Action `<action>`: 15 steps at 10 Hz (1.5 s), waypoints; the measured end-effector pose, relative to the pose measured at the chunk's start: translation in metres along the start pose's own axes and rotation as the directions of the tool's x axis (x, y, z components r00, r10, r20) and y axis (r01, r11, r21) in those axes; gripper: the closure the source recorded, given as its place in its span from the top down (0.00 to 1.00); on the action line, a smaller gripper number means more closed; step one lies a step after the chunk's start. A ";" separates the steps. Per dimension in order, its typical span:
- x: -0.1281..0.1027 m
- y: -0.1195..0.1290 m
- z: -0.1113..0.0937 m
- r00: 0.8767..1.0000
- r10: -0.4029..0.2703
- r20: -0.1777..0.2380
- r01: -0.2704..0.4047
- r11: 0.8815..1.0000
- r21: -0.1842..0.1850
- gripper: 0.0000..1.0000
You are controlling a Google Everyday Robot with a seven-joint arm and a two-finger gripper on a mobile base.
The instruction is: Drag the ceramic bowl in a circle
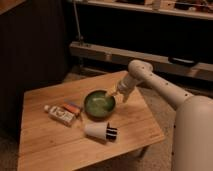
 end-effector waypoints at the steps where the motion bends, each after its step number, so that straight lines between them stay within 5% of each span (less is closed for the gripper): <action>1: 0.001 -0.003 0.004 1.000 -0.006 0.008 0.006 1.000 -0.004 0.57; 8: 0.001 0.000 0.022 0.997 -0.038 0.062 0.043 0.996 -0.077 0.57; 15: 0.001 0.005 0.047 0.993 -0.035 0.115 0.046 0.994 -0.099 0.56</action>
